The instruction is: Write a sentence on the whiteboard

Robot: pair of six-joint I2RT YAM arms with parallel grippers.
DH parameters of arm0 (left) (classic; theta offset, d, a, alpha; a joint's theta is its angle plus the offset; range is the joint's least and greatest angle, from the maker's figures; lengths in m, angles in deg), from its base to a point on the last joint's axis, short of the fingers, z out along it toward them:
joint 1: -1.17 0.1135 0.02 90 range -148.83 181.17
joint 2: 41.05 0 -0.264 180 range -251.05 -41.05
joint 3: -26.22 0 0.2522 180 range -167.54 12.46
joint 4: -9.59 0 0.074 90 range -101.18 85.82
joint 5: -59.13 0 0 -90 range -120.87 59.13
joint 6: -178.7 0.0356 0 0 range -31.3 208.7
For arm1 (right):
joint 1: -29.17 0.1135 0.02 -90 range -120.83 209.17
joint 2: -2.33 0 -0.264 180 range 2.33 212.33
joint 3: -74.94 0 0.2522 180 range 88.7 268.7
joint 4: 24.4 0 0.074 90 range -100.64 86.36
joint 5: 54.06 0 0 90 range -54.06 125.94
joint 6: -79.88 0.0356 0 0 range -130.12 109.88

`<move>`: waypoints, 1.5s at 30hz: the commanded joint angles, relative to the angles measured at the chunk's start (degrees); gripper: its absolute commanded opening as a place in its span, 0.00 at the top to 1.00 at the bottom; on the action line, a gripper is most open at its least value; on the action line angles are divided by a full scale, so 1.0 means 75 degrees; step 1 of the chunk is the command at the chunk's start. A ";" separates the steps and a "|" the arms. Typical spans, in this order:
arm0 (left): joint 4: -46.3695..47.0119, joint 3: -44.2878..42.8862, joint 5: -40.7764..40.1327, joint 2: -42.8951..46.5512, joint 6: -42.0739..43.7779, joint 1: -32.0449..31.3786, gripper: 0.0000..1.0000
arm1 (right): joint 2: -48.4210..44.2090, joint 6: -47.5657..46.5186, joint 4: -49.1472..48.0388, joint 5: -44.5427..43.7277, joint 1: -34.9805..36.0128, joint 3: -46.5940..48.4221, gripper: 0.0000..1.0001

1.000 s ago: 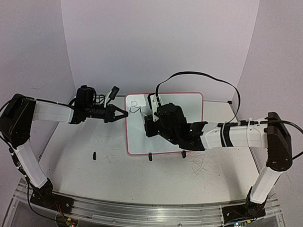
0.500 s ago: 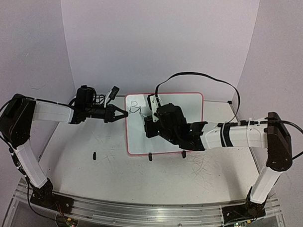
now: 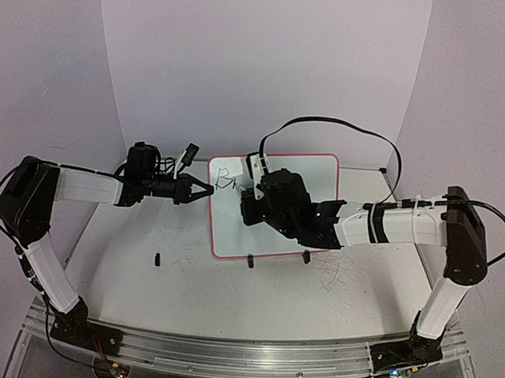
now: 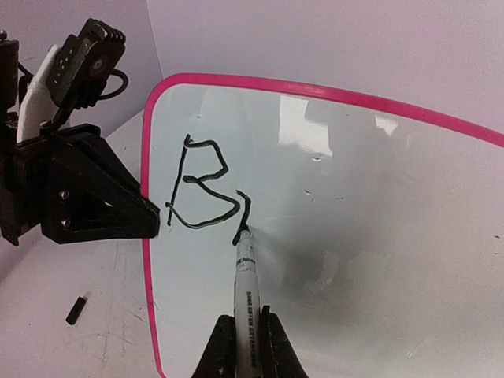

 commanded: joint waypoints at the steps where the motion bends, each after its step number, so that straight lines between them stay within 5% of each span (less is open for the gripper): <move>1: 0.0370 -0.0005 -0.0101 0.0490 0.0434 -0.0012 1.00 | 0.0027 -0.0027 -0.0193 -0.0370 -0.0145 0.0343 1.00; 19: 0.0369 -0.0001 -0.0101 0.0518 0.0444 -0.0007 1.00 | -0.0313 0.0303 -0.0246 -0.0910 -0.0167 -0.0038 1.00; 29: 0.0369 0.0025 -0.0167 0.0499 0.0462 0.0000 1.00 | -0.1351 -0.0181 -0.1663 0.0370 -0.0165 -0.0915 1.00; 45: 0.0369 0.0028 -0.0161 0.0542 0.0477 -0.0007 1.00 | -0.0528 -0.0206 -0.1233 0.0093 -0.0240 -0.0249 1.00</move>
